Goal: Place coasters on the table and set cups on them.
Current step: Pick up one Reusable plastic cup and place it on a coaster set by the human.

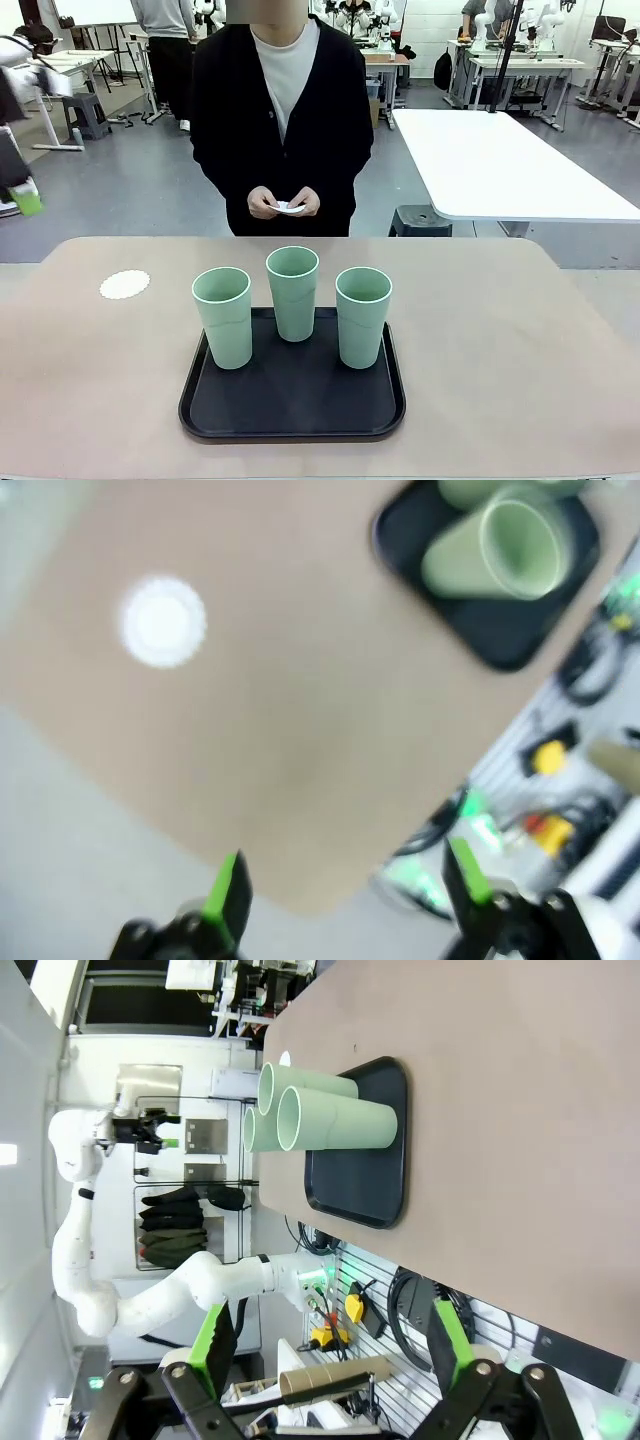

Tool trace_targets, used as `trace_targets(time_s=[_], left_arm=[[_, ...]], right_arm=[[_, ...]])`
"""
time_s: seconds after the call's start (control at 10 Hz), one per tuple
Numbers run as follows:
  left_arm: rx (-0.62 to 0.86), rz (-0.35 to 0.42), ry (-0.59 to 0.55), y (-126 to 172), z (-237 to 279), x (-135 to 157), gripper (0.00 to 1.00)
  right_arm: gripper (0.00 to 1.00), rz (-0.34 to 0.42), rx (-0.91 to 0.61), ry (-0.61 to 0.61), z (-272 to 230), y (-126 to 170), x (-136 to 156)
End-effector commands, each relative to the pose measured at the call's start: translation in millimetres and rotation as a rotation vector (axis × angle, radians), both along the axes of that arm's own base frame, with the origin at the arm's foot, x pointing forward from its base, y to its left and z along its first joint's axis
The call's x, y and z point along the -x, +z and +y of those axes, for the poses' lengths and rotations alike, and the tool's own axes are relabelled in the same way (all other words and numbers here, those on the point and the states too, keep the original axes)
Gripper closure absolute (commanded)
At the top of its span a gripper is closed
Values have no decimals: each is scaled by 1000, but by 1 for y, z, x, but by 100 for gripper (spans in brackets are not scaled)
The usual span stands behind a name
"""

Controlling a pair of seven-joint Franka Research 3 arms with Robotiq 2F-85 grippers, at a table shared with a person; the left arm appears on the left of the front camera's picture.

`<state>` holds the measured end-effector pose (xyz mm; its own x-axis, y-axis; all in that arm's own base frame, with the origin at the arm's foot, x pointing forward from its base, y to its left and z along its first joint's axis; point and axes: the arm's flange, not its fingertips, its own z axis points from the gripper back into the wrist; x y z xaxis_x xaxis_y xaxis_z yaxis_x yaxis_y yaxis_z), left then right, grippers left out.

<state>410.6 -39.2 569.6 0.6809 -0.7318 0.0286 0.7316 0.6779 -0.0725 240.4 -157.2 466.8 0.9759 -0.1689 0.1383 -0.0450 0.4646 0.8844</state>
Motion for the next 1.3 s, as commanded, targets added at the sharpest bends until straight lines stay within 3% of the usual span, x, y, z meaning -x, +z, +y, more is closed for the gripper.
trace_targets(time_s=[0.0,0.2,0.5,0.7,0.8,1.2], left_arm=[[-80,-113,-154,-40,-11,0,0],[-78,-153,-242,-71,-34,0,0],[101,-73,-311,-110,-37,2,0],[185,-53,-340,-114,-28,7,0],[74,-83,-292,-113,-41,4,0],[113,-75,-313,-116,-39,5,0]], right_arm=[[0,-1,-8,1,-1,0,1],[0,-1,-8,1,-1,0,1],[0,-1,-8,1,-1,0,1],[0,-1,-8,1,-1,0,1],[0,-1,-8,1,-1,0,1],[0,-1,-8,1,-1,0,1]])
